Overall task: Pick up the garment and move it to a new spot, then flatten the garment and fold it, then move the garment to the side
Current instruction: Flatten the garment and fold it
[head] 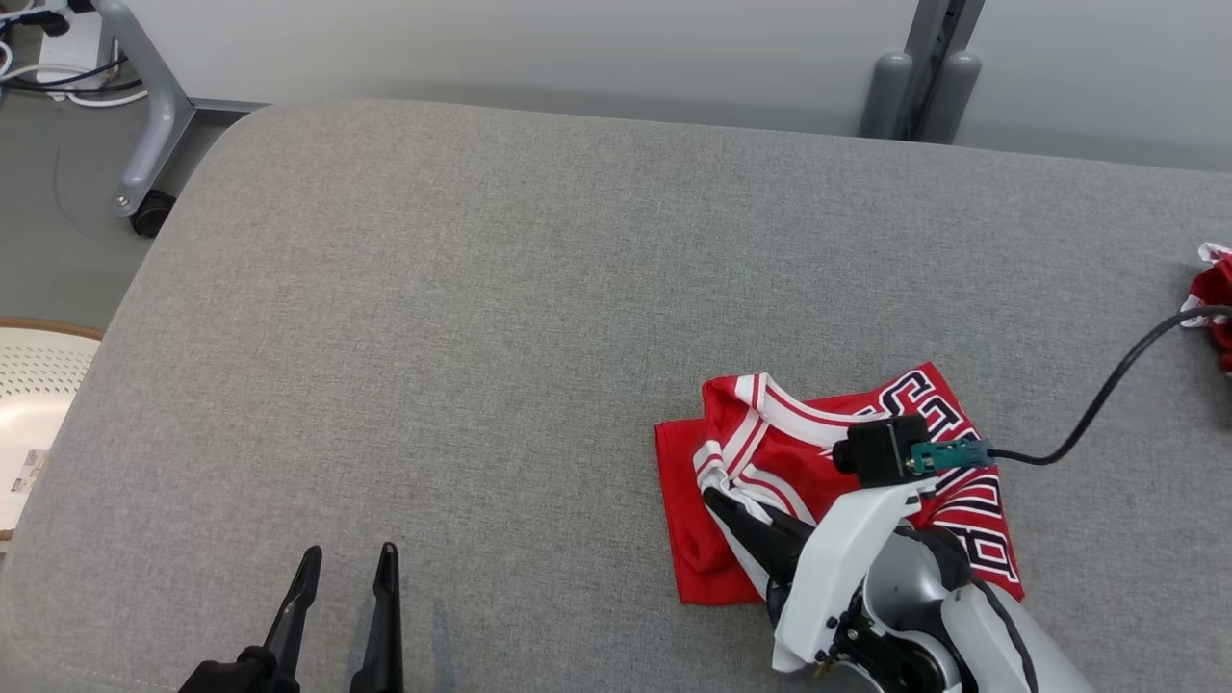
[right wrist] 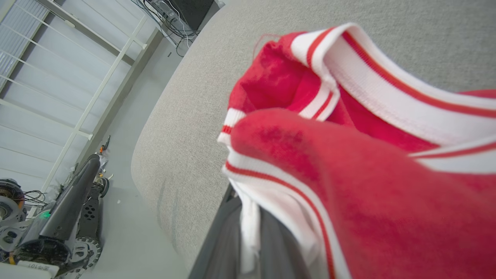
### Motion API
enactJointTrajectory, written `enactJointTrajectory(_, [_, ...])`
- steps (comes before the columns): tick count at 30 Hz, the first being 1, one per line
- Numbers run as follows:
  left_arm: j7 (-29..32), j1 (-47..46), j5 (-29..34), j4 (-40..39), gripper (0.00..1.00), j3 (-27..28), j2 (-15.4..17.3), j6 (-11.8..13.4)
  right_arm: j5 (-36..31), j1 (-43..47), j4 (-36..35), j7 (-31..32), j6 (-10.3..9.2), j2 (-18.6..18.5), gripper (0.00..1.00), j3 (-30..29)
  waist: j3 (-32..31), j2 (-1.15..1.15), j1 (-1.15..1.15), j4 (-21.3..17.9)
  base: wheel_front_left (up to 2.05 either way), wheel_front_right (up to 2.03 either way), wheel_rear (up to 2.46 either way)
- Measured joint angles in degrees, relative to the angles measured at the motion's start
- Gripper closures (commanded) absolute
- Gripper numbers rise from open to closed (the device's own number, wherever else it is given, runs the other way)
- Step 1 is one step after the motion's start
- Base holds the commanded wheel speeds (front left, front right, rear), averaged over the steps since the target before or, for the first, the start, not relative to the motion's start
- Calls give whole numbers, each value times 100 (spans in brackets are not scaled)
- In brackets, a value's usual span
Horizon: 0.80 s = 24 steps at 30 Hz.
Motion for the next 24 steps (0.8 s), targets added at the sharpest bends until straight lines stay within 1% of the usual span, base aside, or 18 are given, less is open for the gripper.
enactJointTrajectory(1, [0,-1,0,5,0,10,1,0,-3,-30,56,-32,0,-2,100,76,-7,0,0,-12,0,0,0])
enactJointTrajectory(2, [0,0,0,12,0,24,1,0,-2,-66,87,-53,0,-9,89,178,-16,0,0,-28,0,0,0])
enactJointTrajectory(3, [0,2,0,19,0,37,0,0,3,-93,88,-131,0,-1,68,256,-31,0,0,-46,0,0,0])
enactJointTrajectory(4, [0,15,2,23,0,52,0,0,0,-108,93,-188,0,9,0,297,-51,0,0,-65,0,0,0])
enactJointTrajectory(6, [0,71,22,53,0,76,1,0,-79,-110,80,-258,0,8,0,374,-112,0,0,-101,0,0,0])
enactJointTrajectory(8, [0,124,35,71,0,112,-1,0,-130,-41,-93,-308,0,4,0,393,-201,0,0,-134,0,0,0])
enactJointTrajectory(10, [0,223,43,73,0,183,0,16,-168,187,-393,-366,0,-25,0,368,-324,0,0,-168,0,0,0])
enactJointTrajectory(12, [0,369,52,56,0,263,-1,56,-171,527,-795,-410,0,-135,0,263,-470,0,0,-211,0,0,0])
enactJointTrajectory(13, [0,369,52,56,0,263,-1,56,-171,527,-795,-410,0,-135,0,263,-470,0,0,-211,0,0,0])
enactJointTrajectory(14, [0,446,52,49,0,299,1,67,-182,713,-992,-428,0,-230,0,187,-548,0,0,-236,0,0,0])
enactJointTrajectory(17, [0,673,52,7,0,366,2,115,-296,1333,-1482,-548,0,-478,0,-321,-799,0,0,-324,0,0,0])
enactJointTrajectory(18, [0,789,51,-35,0,390,-2,153,-376,1744,-1729,-712,0,-521,0,-773,-963,0,0,-386,0,0,0])
enactJointTrajectory(20, [0,831,46,-99,0,390,2,180,-647,2042,-1855,-906,1,-545,0,-1236,-1082,0,0,-464,0,0,0])
enactJointTrajectory(23, [0,841,31,-148,0,315,0,203,-942,2266,-1781,-1183,0,-513,0,-1766,-1167,0,0,-587,0,0,0])
enactJointTrajectory(24, [0,840,29,-159,0,277,-2,203,-1018,2285,-1699,-1252,0,-506,20,-1870,-1184,0,0,-616,0,0,0])
